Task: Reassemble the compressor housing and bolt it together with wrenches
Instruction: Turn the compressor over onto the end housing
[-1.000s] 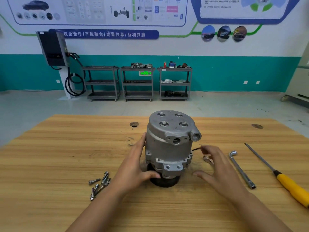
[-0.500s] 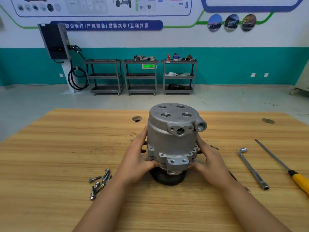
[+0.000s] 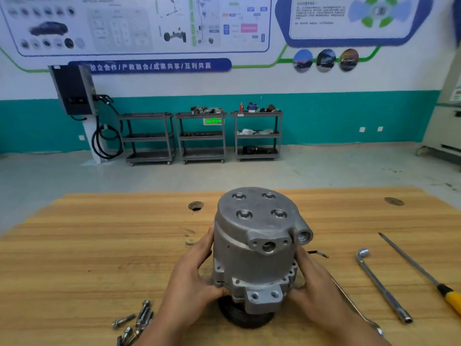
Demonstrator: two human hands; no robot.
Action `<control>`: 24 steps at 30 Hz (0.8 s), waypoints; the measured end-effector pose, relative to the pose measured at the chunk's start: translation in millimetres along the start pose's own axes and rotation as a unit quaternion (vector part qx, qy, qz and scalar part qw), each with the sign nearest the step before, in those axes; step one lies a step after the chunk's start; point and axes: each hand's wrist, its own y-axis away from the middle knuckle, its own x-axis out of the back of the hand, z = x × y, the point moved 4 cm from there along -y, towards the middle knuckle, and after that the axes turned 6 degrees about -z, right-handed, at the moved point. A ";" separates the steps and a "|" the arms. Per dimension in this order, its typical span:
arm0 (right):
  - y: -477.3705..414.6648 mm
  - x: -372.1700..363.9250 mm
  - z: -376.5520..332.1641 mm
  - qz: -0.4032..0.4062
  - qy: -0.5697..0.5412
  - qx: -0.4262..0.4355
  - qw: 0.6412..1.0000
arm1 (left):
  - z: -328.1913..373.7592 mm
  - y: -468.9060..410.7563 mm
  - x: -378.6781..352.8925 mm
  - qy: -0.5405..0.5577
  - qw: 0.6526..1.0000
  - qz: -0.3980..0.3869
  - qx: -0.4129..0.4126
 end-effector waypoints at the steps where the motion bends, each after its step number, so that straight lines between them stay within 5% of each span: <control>1: 1.0 1.0 -1.6 0.005 0.020 0.011 1.000 | -0.5 1.0 0.1 -0.012 1.000 -0.003 -0.003; 7: 5.6 6.1 -13.9 0.105 0.146 0.097 0.979 | -1.9 8.3 0.6 0.000 1.000 0.007 0.001; 19: 8.1 16.6 -13.2 0.104 0.030 0.135 0.985 | 16.3 22.3 -6.5 -0.013 1.000 0.012 -0.010; 24: 15.8 25.0 -7.4 0.098 -0.009 0.070 0.993 | 21.1 23.6 -10.8 -0.046 0.999 0.022 0.006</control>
